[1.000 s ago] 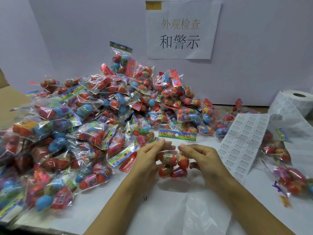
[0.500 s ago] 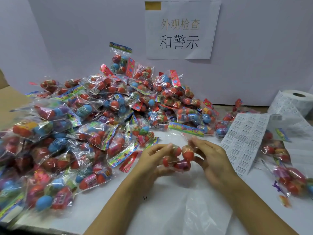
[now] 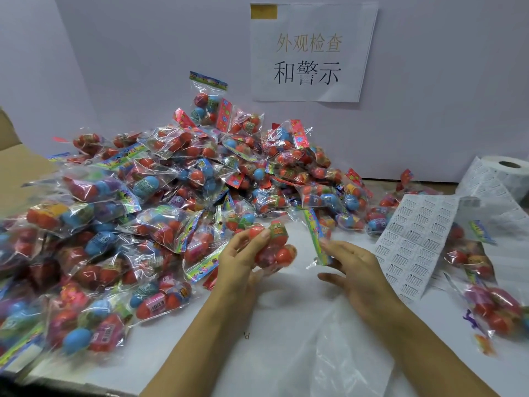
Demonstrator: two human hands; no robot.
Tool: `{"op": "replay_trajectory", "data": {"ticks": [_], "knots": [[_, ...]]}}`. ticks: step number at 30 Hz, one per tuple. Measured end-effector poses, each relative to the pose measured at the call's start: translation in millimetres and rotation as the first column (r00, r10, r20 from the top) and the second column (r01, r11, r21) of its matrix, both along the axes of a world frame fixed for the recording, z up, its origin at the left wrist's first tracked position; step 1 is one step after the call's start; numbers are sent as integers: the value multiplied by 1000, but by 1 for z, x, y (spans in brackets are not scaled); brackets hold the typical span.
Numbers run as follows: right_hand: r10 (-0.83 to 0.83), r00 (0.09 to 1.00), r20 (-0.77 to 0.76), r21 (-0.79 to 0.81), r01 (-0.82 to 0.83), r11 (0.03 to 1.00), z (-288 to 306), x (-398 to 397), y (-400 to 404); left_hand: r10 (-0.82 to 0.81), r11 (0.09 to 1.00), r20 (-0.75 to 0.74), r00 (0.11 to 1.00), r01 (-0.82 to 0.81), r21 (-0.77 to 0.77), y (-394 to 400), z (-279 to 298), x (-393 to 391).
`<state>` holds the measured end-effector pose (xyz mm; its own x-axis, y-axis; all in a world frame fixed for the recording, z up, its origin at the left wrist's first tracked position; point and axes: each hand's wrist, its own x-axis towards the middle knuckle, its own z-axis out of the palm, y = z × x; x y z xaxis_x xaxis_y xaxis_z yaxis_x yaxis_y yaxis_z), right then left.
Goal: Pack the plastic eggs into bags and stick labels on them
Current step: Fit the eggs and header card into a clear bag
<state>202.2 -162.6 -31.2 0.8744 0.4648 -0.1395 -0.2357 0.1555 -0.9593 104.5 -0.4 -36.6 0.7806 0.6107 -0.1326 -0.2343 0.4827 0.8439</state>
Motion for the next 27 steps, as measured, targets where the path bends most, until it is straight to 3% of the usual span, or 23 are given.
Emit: {"op": "replay_trajectory", "data": {"ticks": [6, 21, 27], "knots": [[9, 998, 66, -51, -6, 999, -1, -1, 1, -65, 995, -69, 996, 70, 71, -6, 3, -1], [244, 962, 119, -207, -216, 954, 0, -10, 2, -49, 992, -73, 996, 56, 109, -4, -3, 1], [176, 978, 116, -160, -157, 975, 9, -12, 1, -111, 984, -54, 992, 117, 132, -5, -3, 0]]}}
